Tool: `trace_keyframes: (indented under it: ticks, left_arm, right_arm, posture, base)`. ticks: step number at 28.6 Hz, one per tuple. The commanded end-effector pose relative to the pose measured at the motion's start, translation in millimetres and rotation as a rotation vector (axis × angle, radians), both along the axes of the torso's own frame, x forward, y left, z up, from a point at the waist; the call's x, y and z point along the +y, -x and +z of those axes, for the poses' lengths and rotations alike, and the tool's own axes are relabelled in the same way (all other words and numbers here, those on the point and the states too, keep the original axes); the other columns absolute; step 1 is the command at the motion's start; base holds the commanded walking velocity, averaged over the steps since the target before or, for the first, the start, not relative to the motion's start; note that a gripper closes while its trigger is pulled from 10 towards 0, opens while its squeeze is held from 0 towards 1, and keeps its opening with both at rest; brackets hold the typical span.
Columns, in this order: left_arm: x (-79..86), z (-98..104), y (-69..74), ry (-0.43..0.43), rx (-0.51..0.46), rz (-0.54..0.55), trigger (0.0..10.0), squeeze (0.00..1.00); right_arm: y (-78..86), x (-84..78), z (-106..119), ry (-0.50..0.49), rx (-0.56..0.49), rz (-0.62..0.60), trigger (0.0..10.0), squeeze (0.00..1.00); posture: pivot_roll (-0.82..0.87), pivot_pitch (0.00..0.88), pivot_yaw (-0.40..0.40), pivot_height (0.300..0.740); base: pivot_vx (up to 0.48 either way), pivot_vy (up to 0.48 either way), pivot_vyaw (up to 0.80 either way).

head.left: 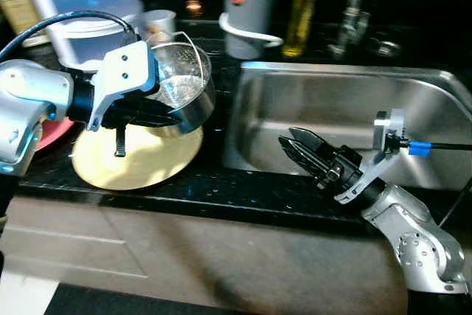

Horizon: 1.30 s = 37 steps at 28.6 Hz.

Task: Kitchen organization

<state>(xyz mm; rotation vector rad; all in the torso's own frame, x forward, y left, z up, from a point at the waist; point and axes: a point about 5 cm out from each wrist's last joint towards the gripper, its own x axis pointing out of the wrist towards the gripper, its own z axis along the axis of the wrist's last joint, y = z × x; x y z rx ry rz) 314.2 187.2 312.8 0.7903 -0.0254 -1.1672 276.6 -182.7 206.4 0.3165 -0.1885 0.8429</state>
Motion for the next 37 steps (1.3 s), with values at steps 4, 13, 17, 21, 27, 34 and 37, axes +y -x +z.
trace_keyframes:
  ticks: [4, 13, 17, 21, 27, 34, 37]
  left_arm:
    - [-11.1, 8, -2.4, 0.01, -0.04, -0.039, 0.0, 0.0]
    - [-25.2, 0, -18.9, 0.014, -0.032, -0.046, 10.0, 0.0]
    - [-23.9, -8, -34.8, -0.009, -0.037, 0.023, 10.0, 0.0]
    - [-20.5, -20, -55.0, -0.012, -0.039, 0.124, 10.0, 0.0]
    - [-24.3, -45, -71.3, -0.031, -0.015, 0.197, 10.0, 0.0]
    - [-49.8, -73, -73.0, -0.002, 0.063, 0.109, 10.0, 0.0]
    - [-71.7, -90, -70.5, -0.001, 0.113, 0.013, 10.0, 0.0]
  right_arm:
    - [-1.7, -5.3, 1, -0.005, 0.003, -0.042, 10.0, 0.0]
    - [-4.9, -9.1, -1, 0.006, 0.011, -0.095, 10.0, 0.0]
    - [-3.7, -8.9, -2, 0.007, 0.007, -0.098, 10.0, 0.0]
    - [-1.7, -9.4, -2, 0.009, 0.007, -0.1, 10.0, 0.0]
    - [3.2, -10.2, -2, 0.021, 0.011, -0.105, 10.0, 0.0]
    - [14.3, -14.0, -2, 0.035, 0.018, -0.124, 10.0, 0.0]
    - [19.1, -15.7, -3, 0.04, 0.026, -0.136, 10.0, 0.0]
  posture:
    - [-0.01, 0.052, 0.028, 0.74]
    - [-0.01, 0.053, 0.031, 0.74]
    - [-0.02, 0.053, 0.036, 0.74]
    - [-0.02, 0.055, 0.04, 0.74]
    - [-0.05, 0.069, 0.057, 0.74]
    - [-0.08, 0.089, 0.076, 0.74]
    - [-0.09, 0.102, 0.085, 0.74]
  base:
    - [0.0, 0.0, -0.8]
    - [0.0, 0.0, -0.71]
    - [0.0, 0.0, 0.0]
    - [0.0, 0.0, 0.0]
    - [0.0, 0.0, 0.0]
    - [0.0, 0.0, 0.0]
    - [0.0, 0.0, 0.0]
